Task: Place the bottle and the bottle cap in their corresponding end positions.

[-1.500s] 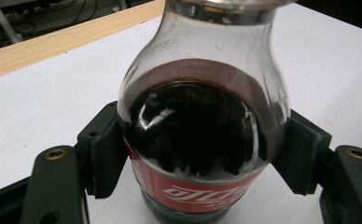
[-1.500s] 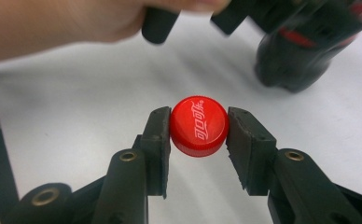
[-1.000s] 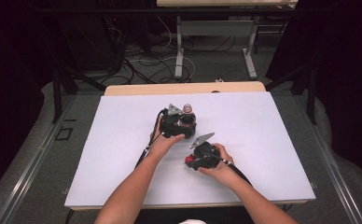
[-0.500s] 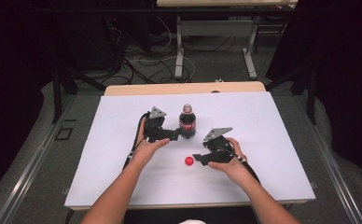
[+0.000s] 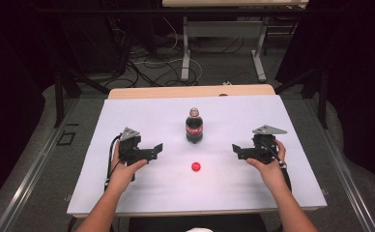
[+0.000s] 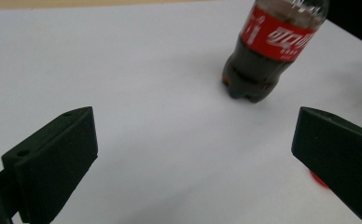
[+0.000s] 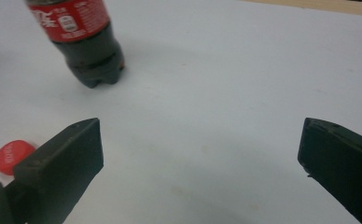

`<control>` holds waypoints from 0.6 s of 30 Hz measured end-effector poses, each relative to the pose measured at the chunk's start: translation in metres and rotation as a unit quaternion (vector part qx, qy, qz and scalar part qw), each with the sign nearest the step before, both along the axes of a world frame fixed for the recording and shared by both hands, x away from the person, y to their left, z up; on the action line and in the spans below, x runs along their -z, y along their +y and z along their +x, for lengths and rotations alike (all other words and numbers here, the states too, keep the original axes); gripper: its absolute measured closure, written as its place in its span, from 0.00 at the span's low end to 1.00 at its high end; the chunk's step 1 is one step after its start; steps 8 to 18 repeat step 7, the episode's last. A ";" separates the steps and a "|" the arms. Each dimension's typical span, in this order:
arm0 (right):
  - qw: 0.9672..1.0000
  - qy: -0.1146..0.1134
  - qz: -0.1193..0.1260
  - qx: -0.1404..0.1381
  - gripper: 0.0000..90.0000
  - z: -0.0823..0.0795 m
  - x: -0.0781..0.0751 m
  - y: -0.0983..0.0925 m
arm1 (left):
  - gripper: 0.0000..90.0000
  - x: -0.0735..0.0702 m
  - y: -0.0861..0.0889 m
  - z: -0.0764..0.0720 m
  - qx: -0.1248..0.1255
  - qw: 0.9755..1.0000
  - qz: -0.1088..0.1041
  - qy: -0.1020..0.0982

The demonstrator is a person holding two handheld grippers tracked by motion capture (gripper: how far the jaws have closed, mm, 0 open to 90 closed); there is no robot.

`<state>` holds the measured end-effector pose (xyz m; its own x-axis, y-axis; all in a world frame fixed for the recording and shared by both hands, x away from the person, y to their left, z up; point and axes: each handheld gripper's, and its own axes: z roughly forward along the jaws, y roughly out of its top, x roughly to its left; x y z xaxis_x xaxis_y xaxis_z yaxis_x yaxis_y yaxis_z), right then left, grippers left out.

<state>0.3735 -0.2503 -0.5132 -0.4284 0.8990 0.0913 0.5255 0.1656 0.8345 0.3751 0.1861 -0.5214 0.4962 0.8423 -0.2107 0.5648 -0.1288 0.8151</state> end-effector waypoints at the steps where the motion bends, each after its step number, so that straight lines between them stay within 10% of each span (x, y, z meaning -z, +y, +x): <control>1: 1.000 0.001 0.002 0.006 0.00 -0.001 0.001 -0.005 | 0.01 0.002 0.006 -0.002 -0.003 1.000 0.004 0.003; 7: 0.999 0.005 0.004 0.049 0.00 -0.003 0.011 -0.026 | 0.01 0.011 0.029 -0.009 -0.034 0.999 0.002 0.009; 18: 0.999 0.005 0.004 0.049 0.00 -0.003 0.011 -0.026 | 0.01 0.011 0.029 -0.009 -0.034 0.999 0.002 0.009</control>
